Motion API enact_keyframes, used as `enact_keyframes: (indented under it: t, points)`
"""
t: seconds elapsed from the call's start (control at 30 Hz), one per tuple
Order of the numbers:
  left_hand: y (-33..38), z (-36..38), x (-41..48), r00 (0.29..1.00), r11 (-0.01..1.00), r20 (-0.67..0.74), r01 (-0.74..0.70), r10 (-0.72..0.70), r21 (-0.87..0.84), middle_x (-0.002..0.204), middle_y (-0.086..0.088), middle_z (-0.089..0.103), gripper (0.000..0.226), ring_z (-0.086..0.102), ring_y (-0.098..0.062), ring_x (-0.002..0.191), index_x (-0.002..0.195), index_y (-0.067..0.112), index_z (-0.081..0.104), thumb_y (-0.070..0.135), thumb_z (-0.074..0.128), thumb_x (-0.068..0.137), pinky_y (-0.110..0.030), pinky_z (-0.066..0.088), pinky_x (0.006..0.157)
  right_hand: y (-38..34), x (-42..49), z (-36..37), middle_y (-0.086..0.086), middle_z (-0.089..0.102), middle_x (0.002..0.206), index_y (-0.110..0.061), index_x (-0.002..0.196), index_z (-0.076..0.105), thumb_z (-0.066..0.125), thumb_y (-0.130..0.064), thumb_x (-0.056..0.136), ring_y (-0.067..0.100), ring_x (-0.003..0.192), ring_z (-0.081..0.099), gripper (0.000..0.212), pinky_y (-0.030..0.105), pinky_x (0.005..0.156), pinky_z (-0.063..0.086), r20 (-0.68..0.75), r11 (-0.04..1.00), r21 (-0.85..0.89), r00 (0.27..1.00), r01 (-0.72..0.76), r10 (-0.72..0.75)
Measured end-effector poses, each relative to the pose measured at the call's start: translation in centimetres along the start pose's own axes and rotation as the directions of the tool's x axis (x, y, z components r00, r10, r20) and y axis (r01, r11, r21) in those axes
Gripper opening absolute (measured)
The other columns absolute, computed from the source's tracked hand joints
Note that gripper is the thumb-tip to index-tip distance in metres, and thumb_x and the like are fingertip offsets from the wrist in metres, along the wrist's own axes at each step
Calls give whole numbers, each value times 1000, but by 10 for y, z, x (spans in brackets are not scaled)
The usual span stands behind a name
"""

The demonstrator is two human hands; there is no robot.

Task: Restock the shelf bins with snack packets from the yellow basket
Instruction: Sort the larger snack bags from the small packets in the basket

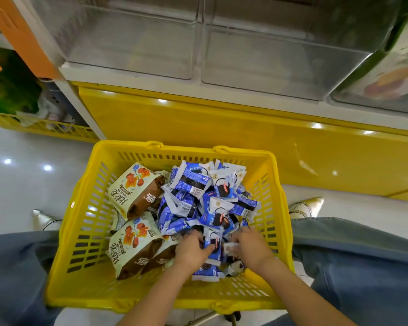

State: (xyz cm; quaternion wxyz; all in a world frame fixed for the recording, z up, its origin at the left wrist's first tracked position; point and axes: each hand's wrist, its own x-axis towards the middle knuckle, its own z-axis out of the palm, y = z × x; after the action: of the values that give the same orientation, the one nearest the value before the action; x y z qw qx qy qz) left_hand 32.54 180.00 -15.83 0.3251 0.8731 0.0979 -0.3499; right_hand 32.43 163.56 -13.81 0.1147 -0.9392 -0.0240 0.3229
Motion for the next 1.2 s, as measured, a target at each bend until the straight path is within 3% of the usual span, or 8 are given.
enact_keyframes:
  t: [0.17, 0.33, 0.4, 0.53, 0.63, 0.8, 1.0, 1.2]
  points:
    - [-6, -14, -18, 996, 957, 18, -81, 89, -279, 81, 1, 47, 28, 45, -10, 71, 92, 15, 40, 26, 65, 86, -17, 36, 58, 0, -7, -43, -6, 48, 63, -17, 81, 50, 49, -35, 96, 9, 53, 41, 23, 24, 49, 32, -136, 969, 246, 989, -29, 64]
    - [-10, -42, -35, 999, 805, -35, 3, -29, -594, 113, 0, 49, 36, 49, -15, 109, 121, 13, 46, 23, 60, 90, -23, 41, 85, -14, -18, -88, -8, 40, 54, -27, 66, 42, 54, -31, 94, 5, 47, 37, 31, 21, 47, 26, -170, 943, 323, 985, 76, -21]
    - [-9, -50, -42, 998, 740, 62, 52, -14, -670, 114, -1, 59, 33, 57, -15, 102, 123, 11, 52, 23, 55, 93, -21, 49, 76, -30, -26, -97, -9, 39, 53, -25, 66, 44, 56, -30, 93, -1, 42, 37, 30, 14, 45, 27, -50, 916, 379, 991, 133, -123]
    - [-15, -58, -49, 958, 500, 272, 193, 89, -844, 103, -2, 72, 36, 68, -19, 94, 116, 15, 59, 39, 48, 93, -33, 54, 78, -67, -30, -92, -7, 43, 60, -27, 67, 44, 55, -35, 93, 3, 52, 37, 29, 20, 51, 27, -73, 926, 284, 969, 247, -236]
    - [-24, -66, -53, 938, 527, 278, 132, 209, -840, 113, -2, 68, 61, 65, -20, 103, 121, 17, 56, 61, 58, 77, -38, 52, 88, -91, -26, -82, -3, 54, 69, -18, 83, 57, 53, -33, 94, 9, 59, 45, 19, 25, 58, 34, -201, 907, 309, 951, 287, -233]
    - [-39, -77, -55, 998, 626, 51, 10, 46, -780, 128, -1, 55, 89, 59, -16, 109, 132, 22, 43, 63, 68, 58, -34, 53, 87, -92, -15, -63, -10, 58, 76, -21, 94, 54, 47, -23, 98, 6, 68, 56, 8, 13, 57, 41, -372, 830, 485, 924, 275, -89]
    - [-52, -89, -51, 995, 579, -81, -30, -62, -815, 122, 6, 50, 53, 57, -14, 108, 116, 32, 41, 56, 63, 74, -25, 50, 77, -42, -2, 1, -2, 63, 102, -18, 109, 58, 55, -25, 94, 12, 95, 60, 16, 19, 77, 47, 103, 929, 368, 991, 38, -82]
    - [-58, -88, -49, 990, 498, -98, -33, -105, -867, 127, -2, 53, 65, 55, -20, 115, 134, 21, 40, 50, 62, 80, -44, 42, 102, -35, 14, 10, -2, 61, 92, -18, 98, 61, 63, -41, 86, 12, 81, 56, 26, 18, 65, 43, 33, 977, 215, 999, 14, -22]
